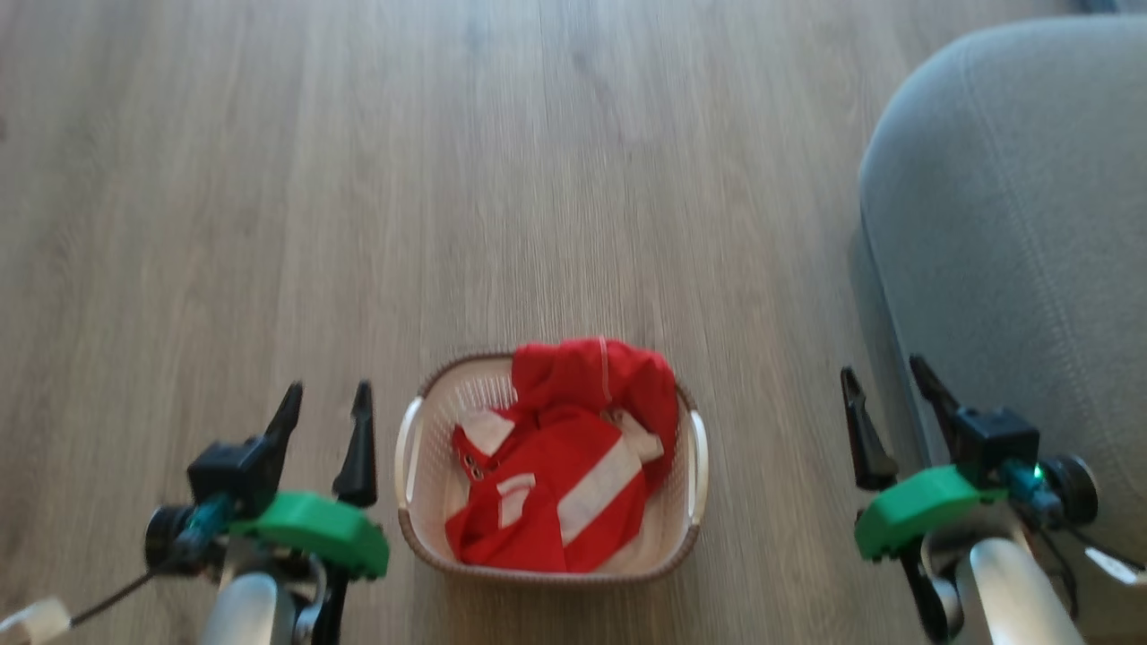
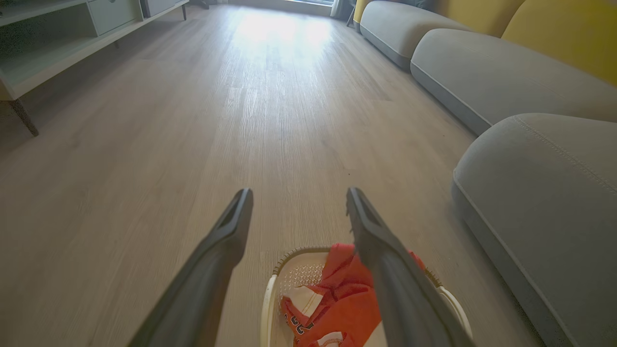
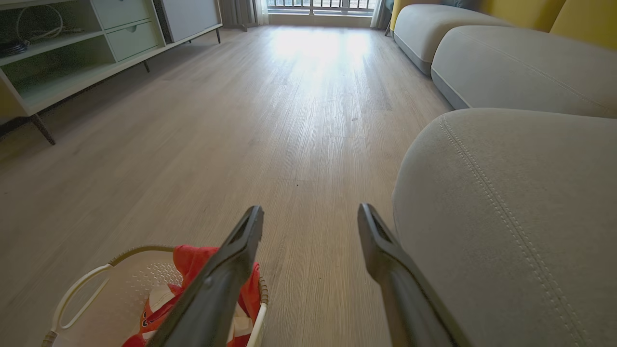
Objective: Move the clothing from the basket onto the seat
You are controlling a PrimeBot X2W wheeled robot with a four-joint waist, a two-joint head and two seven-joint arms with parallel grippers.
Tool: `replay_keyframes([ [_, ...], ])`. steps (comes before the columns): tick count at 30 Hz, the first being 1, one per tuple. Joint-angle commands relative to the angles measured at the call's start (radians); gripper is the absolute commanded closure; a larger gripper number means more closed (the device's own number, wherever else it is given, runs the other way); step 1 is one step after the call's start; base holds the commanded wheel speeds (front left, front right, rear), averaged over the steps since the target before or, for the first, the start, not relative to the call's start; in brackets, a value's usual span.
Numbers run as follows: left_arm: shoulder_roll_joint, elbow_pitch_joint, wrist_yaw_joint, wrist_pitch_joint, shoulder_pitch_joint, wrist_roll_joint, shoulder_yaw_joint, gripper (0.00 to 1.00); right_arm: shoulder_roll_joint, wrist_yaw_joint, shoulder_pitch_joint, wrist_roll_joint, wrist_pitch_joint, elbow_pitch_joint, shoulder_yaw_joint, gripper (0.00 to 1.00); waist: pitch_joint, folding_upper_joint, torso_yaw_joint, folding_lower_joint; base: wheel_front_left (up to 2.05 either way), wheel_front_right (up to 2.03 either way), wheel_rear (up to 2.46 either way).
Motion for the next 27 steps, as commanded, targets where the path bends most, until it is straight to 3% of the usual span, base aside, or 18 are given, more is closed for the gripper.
replay_keyframes([
  [1,0.012,-0.029,0.008,-0.013,-0.060,-0.007,0.019,0.00,-0.009,0.000,-0.051,-0.001,-0.013,-0.037,0.023,0.00,0.068,0.0000,-0.010,0.0000,0.00,0.00,0.00],
  [12,0.012,0.140,-0.002,-0.013,-0.301,-0.012,-0.145,0.00,-0.009,0.000,-0.211,0.036,-0.013,-0.090,0.032,0.00,0.365,0.0000,-0.085,0.0000,0.00,0.00,0.00],
  [22,0.012,0.526,0.014,-0.008,-0.556,-0.046,-0.285,0.00,-0.009,0.000,-0.278,0.096,-0.013,-0.124,0.056,0.00,0.507,0.0000,-0.186,0.0000,0.00,0.00,0.00],
  [27,0.012,0.692,0.044,0.054,-0.647,-0.096,-0.338,0.00,-0.009,0.000,-0.282,0.112,-0.013,-0.141,0.058,0.00,0.549,0.0000,-0.232,0.0000,0.00,0.00,0.00],
])
